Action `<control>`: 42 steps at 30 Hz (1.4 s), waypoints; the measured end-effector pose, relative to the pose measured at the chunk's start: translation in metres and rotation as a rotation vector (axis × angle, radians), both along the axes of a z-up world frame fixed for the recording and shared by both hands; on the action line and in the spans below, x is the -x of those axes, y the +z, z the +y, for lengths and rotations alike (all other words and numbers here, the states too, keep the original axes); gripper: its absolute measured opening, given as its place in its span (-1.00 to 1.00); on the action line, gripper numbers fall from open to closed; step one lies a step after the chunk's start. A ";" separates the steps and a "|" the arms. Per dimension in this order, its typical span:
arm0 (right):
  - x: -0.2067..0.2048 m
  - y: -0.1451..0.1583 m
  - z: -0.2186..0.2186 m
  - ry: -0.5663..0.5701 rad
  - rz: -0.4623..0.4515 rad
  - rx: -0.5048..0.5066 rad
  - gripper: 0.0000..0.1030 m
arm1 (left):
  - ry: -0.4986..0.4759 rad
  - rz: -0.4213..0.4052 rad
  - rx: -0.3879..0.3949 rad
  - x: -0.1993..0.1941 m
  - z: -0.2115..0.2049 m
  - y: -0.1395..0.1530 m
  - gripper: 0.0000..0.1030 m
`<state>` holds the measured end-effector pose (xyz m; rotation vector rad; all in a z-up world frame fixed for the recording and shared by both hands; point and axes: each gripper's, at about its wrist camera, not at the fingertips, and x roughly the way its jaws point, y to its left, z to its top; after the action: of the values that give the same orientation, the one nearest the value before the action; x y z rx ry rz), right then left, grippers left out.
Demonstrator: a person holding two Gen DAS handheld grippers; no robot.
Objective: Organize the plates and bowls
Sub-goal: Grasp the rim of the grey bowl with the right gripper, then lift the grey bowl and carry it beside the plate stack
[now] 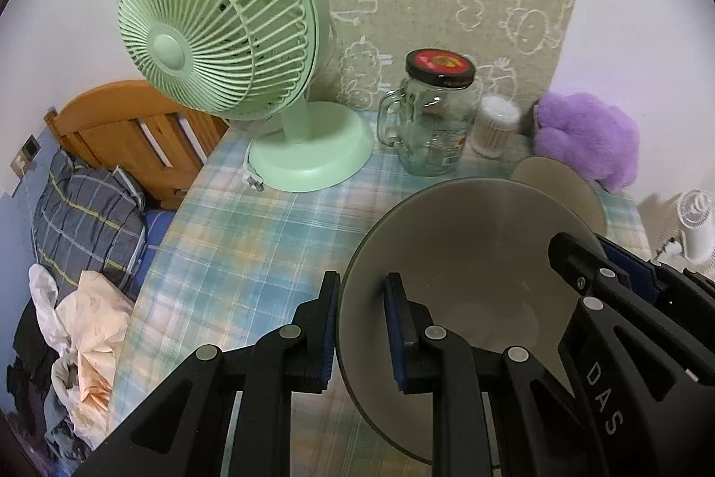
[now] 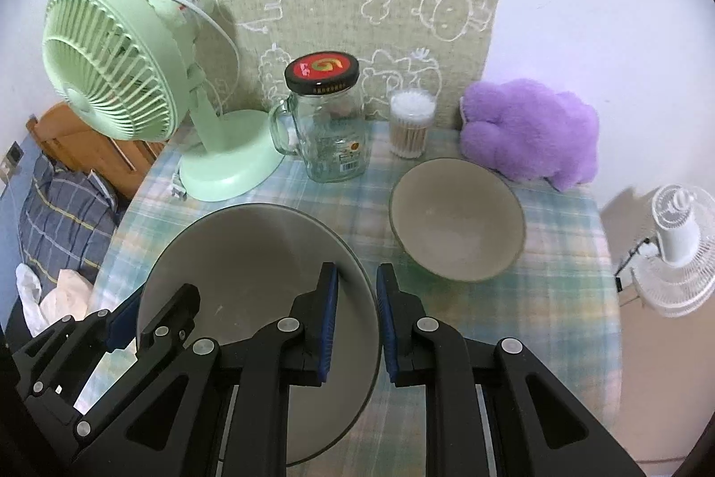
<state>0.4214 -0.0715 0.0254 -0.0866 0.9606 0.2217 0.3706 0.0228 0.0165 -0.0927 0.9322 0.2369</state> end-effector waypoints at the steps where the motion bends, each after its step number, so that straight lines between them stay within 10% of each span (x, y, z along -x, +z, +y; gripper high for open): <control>1: 0.004 0.002 0.000 -0.009 -0.003 0.002 -0.59 | -0.010 -0.005 0.003 0.006 0.000 0.002 -0.66; 23: 0.136 0.038 -0.003 -0.150 -0.020 0.015 -0.59 | -0.157 -0.031 0.003 0.118 -0.003 0.031 -0.65; 42: 0.223 0.008 -0.030 -0.276 0.038 0.055 -0.59 | -0.317 0.035 0.025 0.183 -0.028 -0.006 -0.65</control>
<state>0.1982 -0.1019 0.0330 0.0009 1.0055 -0.0576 0.1874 -0.0055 0.0104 0.0365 0.9701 -0.0665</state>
